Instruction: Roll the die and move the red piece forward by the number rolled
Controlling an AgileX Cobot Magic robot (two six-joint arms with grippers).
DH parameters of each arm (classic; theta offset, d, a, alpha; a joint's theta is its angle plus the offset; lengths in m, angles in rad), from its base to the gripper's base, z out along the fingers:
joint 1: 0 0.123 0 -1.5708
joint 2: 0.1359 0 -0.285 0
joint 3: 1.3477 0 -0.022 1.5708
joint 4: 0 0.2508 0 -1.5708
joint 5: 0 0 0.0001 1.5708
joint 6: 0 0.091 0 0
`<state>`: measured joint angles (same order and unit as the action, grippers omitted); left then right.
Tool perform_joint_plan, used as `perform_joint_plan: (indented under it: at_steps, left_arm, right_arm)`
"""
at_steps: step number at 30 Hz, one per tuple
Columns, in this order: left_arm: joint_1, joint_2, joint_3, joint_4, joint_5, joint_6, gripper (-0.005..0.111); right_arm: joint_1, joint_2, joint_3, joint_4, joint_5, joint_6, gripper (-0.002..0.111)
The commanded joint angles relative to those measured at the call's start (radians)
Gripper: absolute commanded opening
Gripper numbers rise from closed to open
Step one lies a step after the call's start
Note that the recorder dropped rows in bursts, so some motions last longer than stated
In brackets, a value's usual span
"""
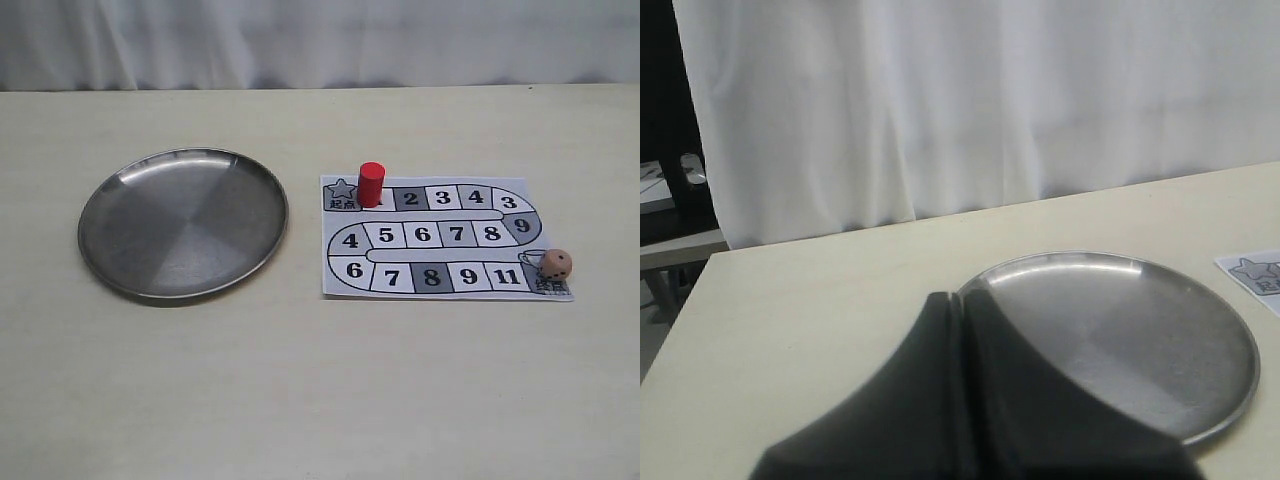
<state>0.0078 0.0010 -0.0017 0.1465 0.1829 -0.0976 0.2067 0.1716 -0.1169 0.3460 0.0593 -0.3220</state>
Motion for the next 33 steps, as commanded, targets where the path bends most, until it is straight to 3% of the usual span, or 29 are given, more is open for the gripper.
perform_joint_plan:
  at_steps: [1,5,9,22,29,33]
  left_arm:
    - [-0.008,-0.001,0.002,-0.002,-0.010,-0.001,0.000]
    - [-0.008,-0.001,0.002,-0.002,-0.010,-0.001,0.000]
    - [-0.008,-0.001,0.002,-0.002,-0.010,-0.001,0.000]
    - [-0.008,-0.001,0.002,-0.002,-0.010,-0.001,0.000]
    - [-0.008,-0.001,0.002,-0.002,-0.010,-0.001,0.000]
    - [-0.008,-0.001,0.002,-0.002,-0.010,-0.001,0.000]
  right_arm:
    - [-0.006,-0.109,0.072,0.006,-0.016,0.001,0.005]
    - [-0.006,-0.172,0.117,-0.050,-0.039,0.080,0.005]
    - [-0.006,-0.172,0.117,-0.277,0.020,0.282,0.005]
    - [-0.015,-0.172,0.117,-0.284,0.026,0.307,0.005]
    - [-0.199,-0.172,0.117,-0.275,0.026,0.311,0.005]
    - [-0.247,-0.172,0.117,-0.275,0.054,0.311,0.005]
